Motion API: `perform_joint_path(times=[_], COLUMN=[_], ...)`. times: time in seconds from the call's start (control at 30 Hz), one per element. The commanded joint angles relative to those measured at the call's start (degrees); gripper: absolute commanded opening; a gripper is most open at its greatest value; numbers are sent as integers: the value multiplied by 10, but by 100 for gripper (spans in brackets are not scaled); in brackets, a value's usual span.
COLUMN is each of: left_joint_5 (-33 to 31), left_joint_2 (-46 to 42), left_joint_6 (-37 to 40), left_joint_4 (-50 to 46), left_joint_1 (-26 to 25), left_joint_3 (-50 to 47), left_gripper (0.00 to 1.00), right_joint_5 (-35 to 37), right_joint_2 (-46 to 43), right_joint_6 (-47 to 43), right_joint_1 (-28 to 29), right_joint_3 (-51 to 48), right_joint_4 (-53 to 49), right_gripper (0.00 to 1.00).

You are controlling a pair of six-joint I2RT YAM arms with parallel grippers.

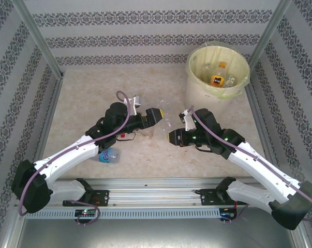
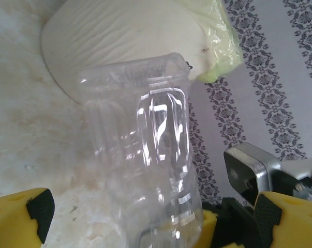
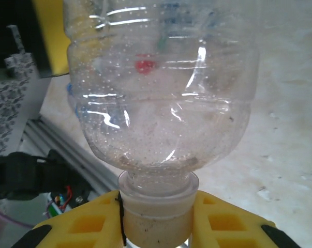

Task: Put the plastic bottles in the bin

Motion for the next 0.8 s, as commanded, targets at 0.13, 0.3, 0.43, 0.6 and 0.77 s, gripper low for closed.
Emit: perform_joint_path(times=[0.13, 0.3, 0.43, 0.6, 0.77], left_joint_5=[37, 31, 23, 24, 31], left_joint_2=[14, 15, 11, 12, 11], left_joint_6=[-21, -31, -41, -49, -46], left_joint_4=[74, 86, 93, 103, 115], left_joint_1=[4, 5, 8, 10, 11], left_joint_3=[10, 7, 3, 0, -4], left_gripper=[100, 93, 85, 66, 55], right_joint_5=[-44, -35, -28, -21, -17], right_joint_2=[-9, -3, -5, -5, -8], right_joint_6=[30, 31, 28, 23, 29], right_joint_1=[26, 44, 53, 59, 59], right_joint_3=[-11, -13, -16, -16, -10], right_joint_4=[38, 35, 32, 25, 23], right_gripper=[31, 31, 33, 35, 37])
